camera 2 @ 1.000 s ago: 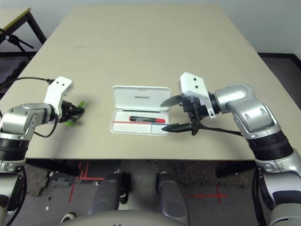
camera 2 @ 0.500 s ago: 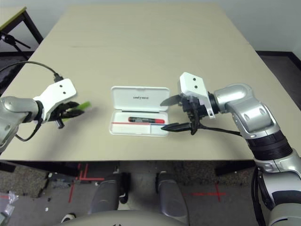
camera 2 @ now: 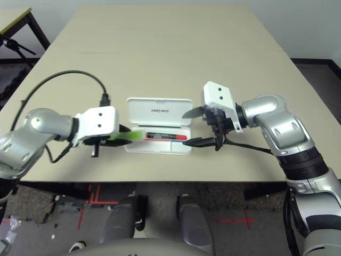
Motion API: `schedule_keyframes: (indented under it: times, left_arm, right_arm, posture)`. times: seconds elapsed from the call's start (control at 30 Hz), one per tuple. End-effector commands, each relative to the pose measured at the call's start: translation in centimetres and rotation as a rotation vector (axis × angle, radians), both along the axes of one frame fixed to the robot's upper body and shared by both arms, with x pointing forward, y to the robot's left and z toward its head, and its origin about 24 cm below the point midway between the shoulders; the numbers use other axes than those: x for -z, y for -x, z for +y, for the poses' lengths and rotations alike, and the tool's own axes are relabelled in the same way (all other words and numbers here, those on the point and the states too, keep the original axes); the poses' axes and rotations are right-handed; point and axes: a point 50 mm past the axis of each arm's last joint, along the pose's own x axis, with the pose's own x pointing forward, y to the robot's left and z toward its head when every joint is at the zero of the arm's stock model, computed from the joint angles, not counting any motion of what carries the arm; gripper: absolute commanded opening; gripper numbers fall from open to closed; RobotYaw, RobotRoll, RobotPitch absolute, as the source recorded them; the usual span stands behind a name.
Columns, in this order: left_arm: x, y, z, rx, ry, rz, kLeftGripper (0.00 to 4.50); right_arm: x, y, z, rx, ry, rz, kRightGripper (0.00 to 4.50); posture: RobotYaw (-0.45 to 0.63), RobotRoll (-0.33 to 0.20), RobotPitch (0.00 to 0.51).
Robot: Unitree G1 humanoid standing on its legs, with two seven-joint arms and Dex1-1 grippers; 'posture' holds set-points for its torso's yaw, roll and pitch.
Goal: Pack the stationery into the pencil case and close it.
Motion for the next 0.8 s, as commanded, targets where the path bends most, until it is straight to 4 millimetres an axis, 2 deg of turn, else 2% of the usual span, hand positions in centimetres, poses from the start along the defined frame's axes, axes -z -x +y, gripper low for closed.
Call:
schedule_keyframes:
  times: [0.03,0.13,0.23,0.8]
  left_arm:
    - [1.1,-0.3,-1.7,0.049,-0.028,0.025,1.08]
    - [1.8,-0.6,-3.0,0.077,-0.033,0.034,1.08]
    - [2.0,-1.0,-3.3,0.081,-0.034,0.036,1.08]
    - [4.1,-1.6,-3.0,0.08,-0.087,0.048,1.08]
  right_arm:
    - [0.0,-0.2,0.1,-0.005,0.01,-0.014,4.5]
    - [0.0,-0.2,0.1,0.001,0.008,-0.021,4.5]
    - [0.0,-0.1,0.0,0.011,0.011,-0.026,4.5]
    - [0.1,0.1,-0.2,0.04,0.014,-0.036,4.5]
  posture:
    - [0.08,0.0,0.108]
    - [0.07,0.0,0.107]
    - [0.06,0.0,0.108]
    - [0.03,0.0,0.116]
